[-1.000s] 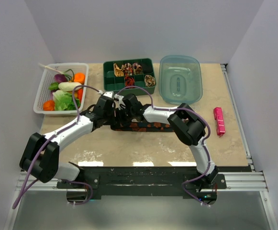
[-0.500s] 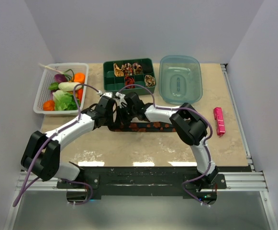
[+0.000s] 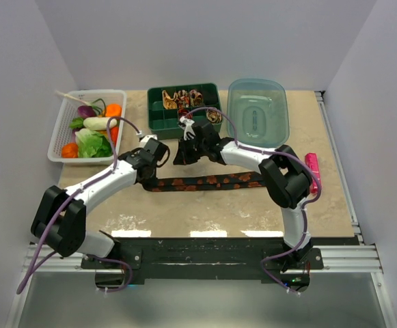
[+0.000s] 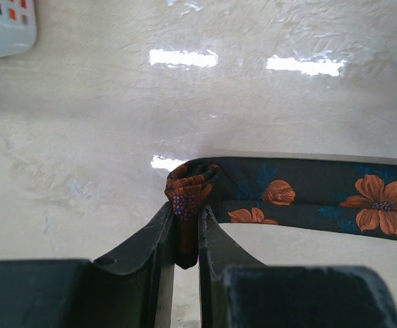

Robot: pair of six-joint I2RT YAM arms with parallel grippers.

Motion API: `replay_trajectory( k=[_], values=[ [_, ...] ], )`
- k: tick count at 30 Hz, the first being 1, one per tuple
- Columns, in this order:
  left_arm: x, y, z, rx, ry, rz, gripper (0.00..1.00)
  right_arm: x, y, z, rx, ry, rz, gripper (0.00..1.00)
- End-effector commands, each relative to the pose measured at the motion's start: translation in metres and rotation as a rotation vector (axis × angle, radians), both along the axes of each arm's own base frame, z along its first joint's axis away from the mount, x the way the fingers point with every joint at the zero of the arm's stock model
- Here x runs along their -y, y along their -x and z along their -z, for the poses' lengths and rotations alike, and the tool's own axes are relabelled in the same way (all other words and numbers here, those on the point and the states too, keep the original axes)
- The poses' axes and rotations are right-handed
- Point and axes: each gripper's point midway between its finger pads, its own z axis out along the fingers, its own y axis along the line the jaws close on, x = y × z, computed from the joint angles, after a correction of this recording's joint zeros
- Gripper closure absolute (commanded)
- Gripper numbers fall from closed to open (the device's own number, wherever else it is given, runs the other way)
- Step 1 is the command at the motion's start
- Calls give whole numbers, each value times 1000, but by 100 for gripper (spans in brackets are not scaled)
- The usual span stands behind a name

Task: Roll the ties
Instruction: Roll the tie at the center of the board.

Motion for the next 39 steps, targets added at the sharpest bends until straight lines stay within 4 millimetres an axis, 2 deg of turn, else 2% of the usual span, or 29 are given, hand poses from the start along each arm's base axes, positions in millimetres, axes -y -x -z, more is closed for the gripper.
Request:
replay_trajectory(
  k=[1, 9, 19, 29, 32, 33, 39],
  values=[
    [-9, -2, -15, 37, -74, -44, 100, 7, -2, -11, 33, 14, 8, 100],
    [5, 7, 4, -21, -121, -18, 100, 12, -2, -7, 28, 23, 13, 100],
    [44, 9, 24, -68, -83, 62, 100, 14, -1, -1, 18, 33, 12, 100],
    [60, 15, 44, -107, -45, 94, 99, 14, 1, 7, 4, 38, 6, 100],
    [66, 16, 48, -110, -15, 109, 91, 15, 1, 10, -3, 42, 6, 100],
    [68, 17, 49, -113, -5, 114, 84, 14, 2, 11, -3, 43, 3, 100],
    [79, 18, 50, -104, 62, 135, 61, 14, 3, 12, -6, 41, -1, 100]
  ],
)
